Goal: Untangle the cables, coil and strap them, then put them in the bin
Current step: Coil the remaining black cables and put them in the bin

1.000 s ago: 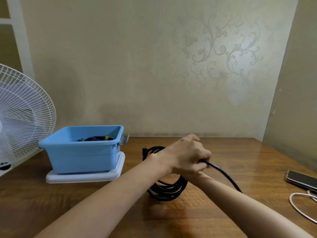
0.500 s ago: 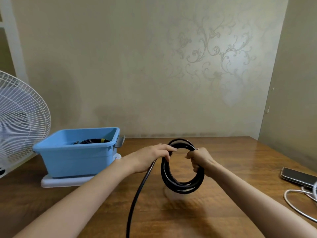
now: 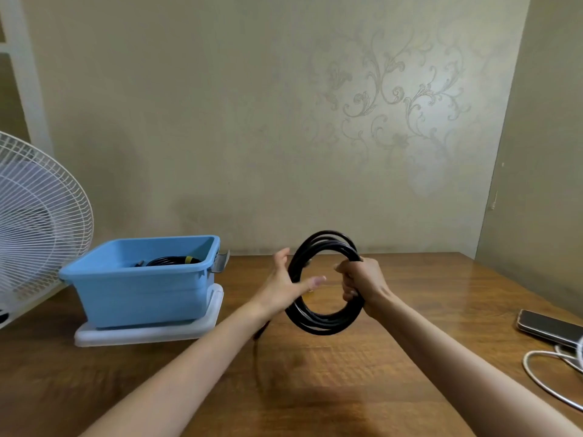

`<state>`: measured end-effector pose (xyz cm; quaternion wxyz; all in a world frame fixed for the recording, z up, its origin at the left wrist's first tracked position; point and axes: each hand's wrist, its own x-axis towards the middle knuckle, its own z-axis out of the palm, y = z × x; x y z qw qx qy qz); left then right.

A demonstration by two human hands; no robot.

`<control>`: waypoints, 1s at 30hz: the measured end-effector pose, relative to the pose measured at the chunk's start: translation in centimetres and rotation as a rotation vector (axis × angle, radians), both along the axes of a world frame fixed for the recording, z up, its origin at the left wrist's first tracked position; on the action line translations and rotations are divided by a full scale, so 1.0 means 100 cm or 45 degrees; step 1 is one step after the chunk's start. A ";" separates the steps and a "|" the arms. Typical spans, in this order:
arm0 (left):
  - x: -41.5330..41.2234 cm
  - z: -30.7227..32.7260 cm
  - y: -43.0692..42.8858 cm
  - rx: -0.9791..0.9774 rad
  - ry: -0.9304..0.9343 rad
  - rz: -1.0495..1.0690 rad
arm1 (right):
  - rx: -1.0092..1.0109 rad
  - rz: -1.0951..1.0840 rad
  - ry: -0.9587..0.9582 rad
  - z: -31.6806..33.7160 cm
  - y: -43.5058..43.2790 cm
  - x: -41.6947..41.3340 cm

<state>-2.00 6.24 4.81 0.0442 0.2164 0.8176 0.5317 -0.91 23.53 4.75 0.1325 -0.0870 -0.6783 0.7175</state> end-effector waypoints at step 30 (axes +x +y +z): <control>-0.032 -0.010 -0.001 1.747 -0.305 0.241 | -0.664 0.790 -0.553 -0.063 -0.060 0.013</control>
